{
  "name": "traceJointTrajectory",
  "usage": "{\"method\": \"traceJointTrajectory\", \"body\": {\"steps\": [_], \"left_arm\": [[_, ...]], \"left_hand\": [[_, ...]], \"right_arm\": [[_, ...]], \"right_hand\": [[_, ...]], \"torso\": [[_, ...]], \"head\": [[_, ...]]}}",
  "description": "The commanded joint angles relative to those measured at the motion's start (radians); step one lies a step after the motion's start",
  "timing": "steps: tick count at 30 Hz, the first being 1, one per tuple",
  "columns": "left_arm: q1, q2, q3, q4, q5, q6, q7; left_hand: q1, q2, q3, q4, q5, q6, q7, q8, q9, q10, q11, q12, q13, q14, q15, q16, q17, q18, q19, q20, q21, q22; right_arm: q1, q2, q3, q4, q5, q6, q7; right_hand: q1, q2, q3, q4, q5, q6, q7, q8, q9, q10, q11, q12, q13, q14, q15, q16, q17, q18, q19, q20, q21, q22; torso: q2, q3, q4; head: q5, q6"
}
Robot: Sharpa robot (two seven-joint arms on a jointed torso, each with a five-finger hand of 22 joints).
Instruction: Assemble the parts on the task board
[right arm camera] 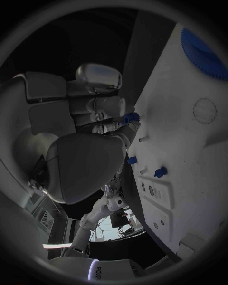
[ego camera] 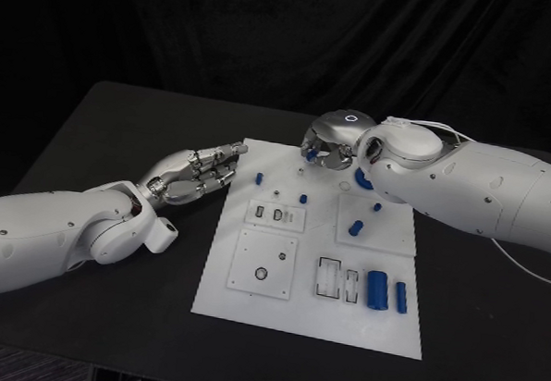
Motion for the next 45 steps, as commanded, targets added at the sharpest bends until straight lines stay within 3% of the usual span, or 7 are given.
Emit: {"method": "traceJointTrajectory", "body": {"steps": [1,18,26,37,41,42,45], "left_arm": [[0.000,0.004,0.001,-0.002,0.001,0.014,0.134],[-0.001,0.011,0.001,-0.009,0.001,0.019,0.132],[-0.001,0.012,0.001,-0.009,0.001,0.021,0.132],[-0.001,0.015,0.001,-0.012,0.001,0.025,0.132],[-0.001,0.014,0.001,-0.013,0.001,0.025,0.132],[-0.001,0.012,0.001,-0.013,0.001,0.024,0.132],[-0.002,0.005,0.001,-0.009,0.001,0.018,0.134]], "left_hand": [[0.001,-0.005,0.005,0.002,-0.004,0.004,0.001,-0.003,0.001,-0.003,0.000,0.002,0.001,-0.001,-0.004,0.002,-0.001,0.019,-0.003,-0.003,0.002,-0.001],[0.002,-0.005,0.007,0.001,-0.004,0.006,0.005,-0.003,0.001,-0.004,0.000,0.002,0.001,-0.001,-0.002,0.003,0.000,0.019,-0.002,-0.001,0.002,0.000],[0.002,-0.005,0.008,0.001,-0.004,0.007,0.007,-0.003,0.001,-0.004,0.001,0.002,0.001,0.000,-0.001,0.003,0.000,0.019,-0.001,0.000,0.003,0.000],[0.002,-0.004,0.011,0.000,-0.004,0.011,0.013,-0.002,0.002,-0.004,0.001,0.002,0.001,0.000,0.000,0.003,0.000,0.019,0.000,0.002,0.003,0.000],[0.002,-0.004,0.011,0.000,-0.004,0.011,0.013,-0.002,0.002,-0.004,0.001,0.002,0.001,0.000,0.000,0.003,0.000,0.019,0.000,0.002,0.003,0.000],[0.002,-0.004,0.011,0.000,-0.004,0.011,0.013,-0.002,0.002,-0.004,0.001,0.002,0.001,0.000,0.000,0.003,0.000,0.019,0.000,0.002,0.003,0.000],[0.003,-0.005,0.013,-0.001,-0.004,0.012,0.016,-0.002,0.002,-0.004,0.001,0.002,0.001,-0.003,-0.002,0.002,-0.001,0.018,-0.003,0.002,0.001,-0.001]], "right_arm": [[-0.004,0.004,0.001,-0.006,-0.002,-0.008,0.008],[-0.010,0.025,0.003,-0.035,-0.002,0.020,-0.008],[-0.011,0.028,0.003,-0.042,-0.002,0.061,-0.032],[-0.013,0.028,0.003,-0.041,-0.002,0.084,-0.047],[-0.013,0.017,0.003,-0.035,-0.002,0.049,-0.040],[-0.013,0.011,0.004,-0.031,-0.002,0.034,-0.037],[-0.008,-0.010,0.010,-0.013,-0.002,-0.014,-0.032]], "right_hand": [[0.003,-0.005,0.001,0.004,0.005,-0.010,-0.001,-0.006,0.001,0.004,-0.004,-0.004,0.001,-0.007,-0.001,0.000,0.003,-0.008,-0.003,0.002,-0.001,0.001],[-0.001,-0.009,0.000,0.012,0.000,-0.024,-0.005,-0.019,0.000,-0.002,0.001,-0.015,0.001,-0.015,0.003,-0.006,-0.005,-0.007,-0.008,0.005,-0.005,0.000],[-0.001,-0.021,0.008,0.022,0.000,-0.067,-0.017,-0.053,-0.010,-0.057,0.019,-0.054,-0.001,-0.048,0.015,-0.039,-0.049,0.001,-0.038,0.016,-0.035,-0.030],[0.002,-0.038,-0.005,0.023,-0.004,-0.232,-0.048,-0.064,-0.080,-0.244,0.049,-0.112,-0.002,-0.104,0.016,-0.096,-0.118,0.015,-0.088,0.019,-0.093,-0.077],[0.007,-0.030,-0.031,0.015,-0.005,-0.300,-0.066,-0.064,-0.112,-0.315,0.052,-0.110,-0.001,-0.121,0.017,-0.111,-0.135,0.019,-0.101,0.020,-0.113,-0.088],[0.011,-0.027,-0.041,0.011,-0.005,-0.357,-0.071,-0.068,-0.135,-0.345,0.053,-0.111,-0.002,-0.130,0.018,-0.120,-0.146,0.021,-0.109,0.021,-0.124,-0.097],[0.014,-0.025,-0.055,0.007,-0.006,-0.384,-0.073,-0.066,-0.152,-0.383,0.049,-0.108,-0.002,-0.136,0.016,-0.125,-0.150,0.023,-0.115,0.020,-0.133,-0.101]], "torso": [[0.000,-0.0004,0.0004],[0.000,-0.0006,-0.0002],[0.000,-0.0006,0.0000],[0.000,-0.0002,-0.0005],[0.000,-0.0002,-0.0008],[0.000,-0.0002,-0.0003],[0.000,-0.0003,-0.0007]], "head": [[0.000,-0.001],[-0.001,-0.006],[-0.001,-0.007],[0.000,-0.011],[0.003,-0.012],[0.004,-0.013],[0.011,-0.014]]}}
